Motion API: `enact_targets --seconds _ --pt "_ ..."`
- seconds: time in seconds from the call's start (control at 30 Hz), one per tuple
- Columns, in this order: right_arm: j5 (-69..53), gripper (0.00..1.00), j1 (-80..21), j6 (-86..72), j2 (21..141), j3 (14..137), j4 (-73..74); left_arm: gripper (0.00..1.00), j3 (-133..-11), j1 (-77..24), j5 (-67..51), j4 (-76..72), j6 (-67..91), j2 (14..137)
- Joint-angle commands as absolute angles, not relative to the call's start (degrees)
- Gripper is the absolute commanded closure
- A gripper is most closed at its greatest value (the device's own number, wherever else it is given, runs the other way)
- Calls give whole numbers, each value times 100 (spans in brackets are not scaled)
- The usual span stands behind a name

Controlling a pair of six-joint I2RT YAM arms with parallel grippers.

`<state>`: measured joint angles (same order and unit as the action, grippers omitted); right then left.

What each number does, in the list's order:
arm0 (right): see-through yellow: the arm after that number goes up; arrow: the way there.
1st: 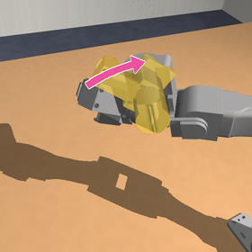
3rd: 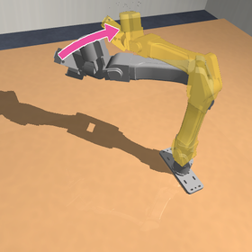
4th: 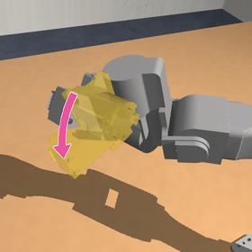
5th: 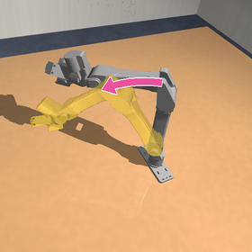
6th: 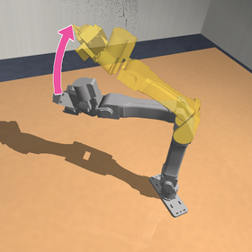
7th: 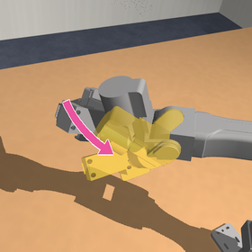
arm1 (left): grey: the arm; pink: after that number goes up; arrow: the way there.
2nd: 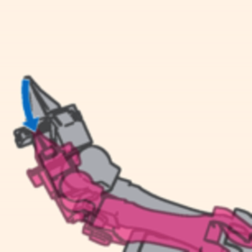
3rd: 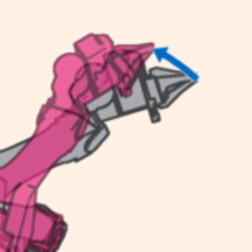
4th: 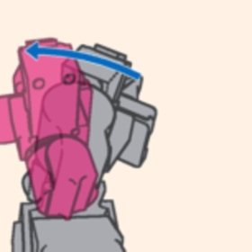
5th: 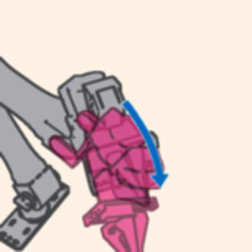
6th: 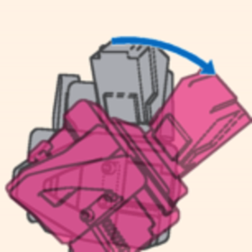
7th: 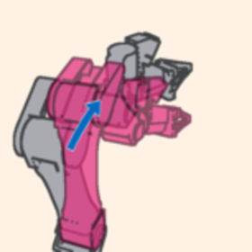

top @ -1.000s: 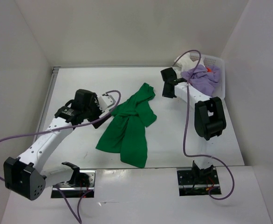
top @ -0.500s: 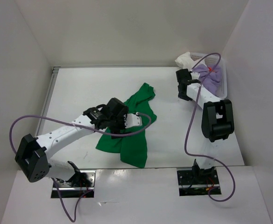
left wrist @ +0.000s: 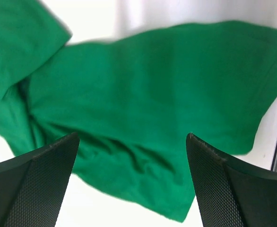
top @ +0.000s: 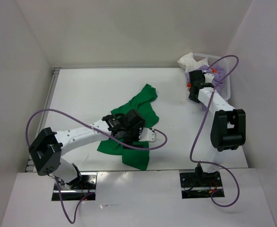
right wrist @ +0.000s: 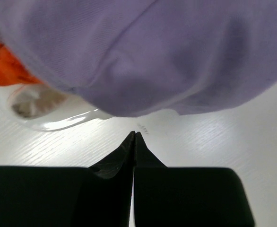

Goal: Fold and stack the t-shirts
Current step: Flatten out the tshirt

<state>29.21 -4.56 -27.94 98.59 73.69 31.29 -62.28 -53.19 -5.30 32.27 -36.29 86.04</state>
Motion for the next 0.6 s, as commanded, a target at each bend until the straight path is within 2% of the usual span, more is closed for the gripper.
enact_targets --seconds 0.0,0.13,0.23,0.43,0.53,0.57 --pt "1900 100 -526 -2470 9598 7295 2654 0 -6364 -5519 -878 2954 -3858 8894" --pt "1873 100 -844 -2355 9475 7348 2654 0 -6425 -5624 -1168 2953 -4051 9245" --pt "1267 100 -844 -2224 9369 7399 2391 0 -6670 -5677 -1353 3059 -4358 9649" --pt "1063 100 -844 -2276 10404 8313 2443 0 -6882 -5897 -1494 3006 -4509 10212" --pt "774 100 -896 -2207 10494 8525 2575 0 -7014 -5959 -1546 3006 -4658 10327" --pt "773 100 -975 -2206 10442 8386 2488 8 -7014 -5959 -1547 3006 -4589 10327"
